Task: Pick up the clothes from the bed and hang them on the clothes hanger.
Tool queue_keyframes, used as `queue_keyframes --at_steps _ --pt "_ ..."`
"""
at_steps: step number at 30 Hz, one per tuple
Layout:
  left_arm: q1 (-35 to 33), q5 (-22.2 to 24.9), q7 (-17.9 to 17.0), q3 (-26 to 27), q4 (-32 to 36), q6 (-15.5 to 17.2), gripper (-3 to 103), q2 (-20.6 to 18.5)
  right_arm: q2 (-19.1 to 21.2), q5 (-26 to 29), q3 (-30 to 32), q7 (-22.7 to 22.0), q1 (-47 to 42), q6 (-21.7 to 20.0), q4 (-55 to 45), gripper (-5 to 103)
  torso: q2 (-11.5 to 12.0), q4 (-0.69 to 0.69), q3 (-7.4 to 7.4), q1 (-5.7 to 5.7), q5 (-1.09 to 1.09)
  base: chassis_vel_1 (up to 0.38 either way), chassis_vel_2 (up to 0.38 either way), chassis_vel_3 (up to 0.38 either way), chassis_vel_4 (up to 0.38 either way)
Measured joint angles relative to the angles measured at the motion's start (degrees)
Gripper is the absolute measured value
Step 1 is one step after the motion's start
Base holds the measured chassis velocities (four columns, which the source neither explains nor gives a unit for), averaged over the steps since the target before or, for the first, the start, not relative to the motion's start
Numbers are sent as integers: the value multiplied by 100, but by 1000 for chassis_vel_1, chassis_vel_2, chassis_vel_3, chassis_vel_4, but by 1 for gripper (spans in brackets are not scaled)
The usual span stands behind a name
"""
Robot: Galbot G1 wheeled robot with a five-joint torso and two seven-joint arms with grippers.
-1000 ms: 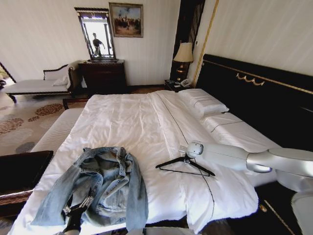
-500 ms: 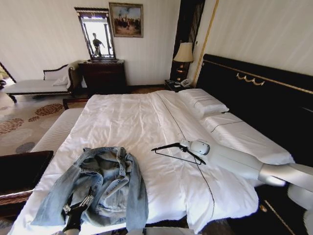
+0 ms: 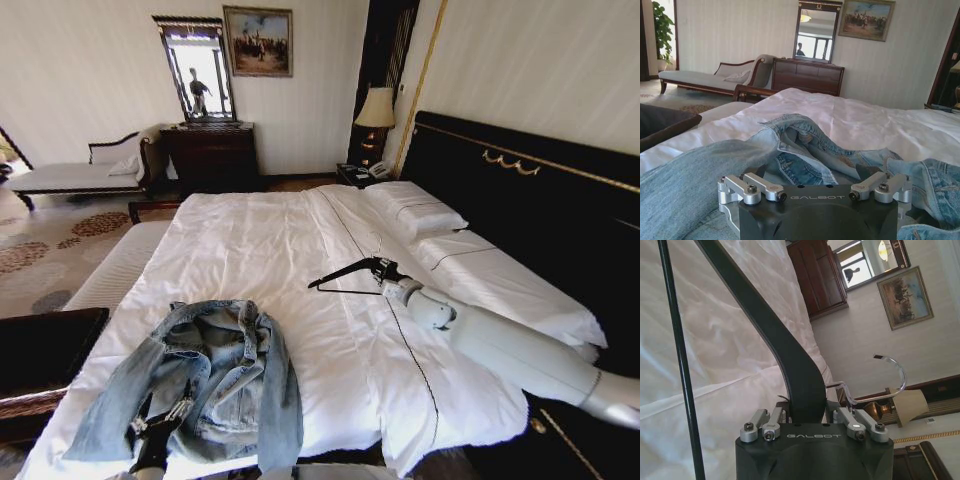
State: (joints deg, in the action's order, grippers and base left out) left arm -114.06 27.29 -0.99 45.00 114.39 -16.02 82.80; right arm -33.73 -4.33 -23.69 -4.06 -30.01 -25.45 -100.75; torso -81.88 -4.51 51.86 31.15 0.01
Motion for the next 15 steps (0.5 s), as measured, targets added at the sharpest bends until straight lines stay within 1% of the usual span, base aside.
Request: queue_keyframes --at_steps 3,5,7,10,15 --pt "-44 -3 -1 51 71 26 100 -8 -165 -268 577 0 -535 93 -25 35 0 2 0 0 -1 0 0 0 0" --pt "-51 -3 -3 66 85 33 100 -11 -182 -326 651 5 -606 109 -33 35 0 2 0 0 -1 0 0 0 0" --pt "-66 1 -6 94 110 39 100 -16 -219 -628 900 43 -824 210 -69 35 0 1 0 0 -2 0 0 0 0" --pt "-79 3 -7 101 118 40 100 -15 -226 -725 1011 51 -925 247 -119 35 1 1 0 0 -1 0 0 0 0" --pt "-88 2 -8 80 119 39 100 15 -185 -760 987 44 -892 254 -170 35 1 1 0 0 -2 0 0 0 0"
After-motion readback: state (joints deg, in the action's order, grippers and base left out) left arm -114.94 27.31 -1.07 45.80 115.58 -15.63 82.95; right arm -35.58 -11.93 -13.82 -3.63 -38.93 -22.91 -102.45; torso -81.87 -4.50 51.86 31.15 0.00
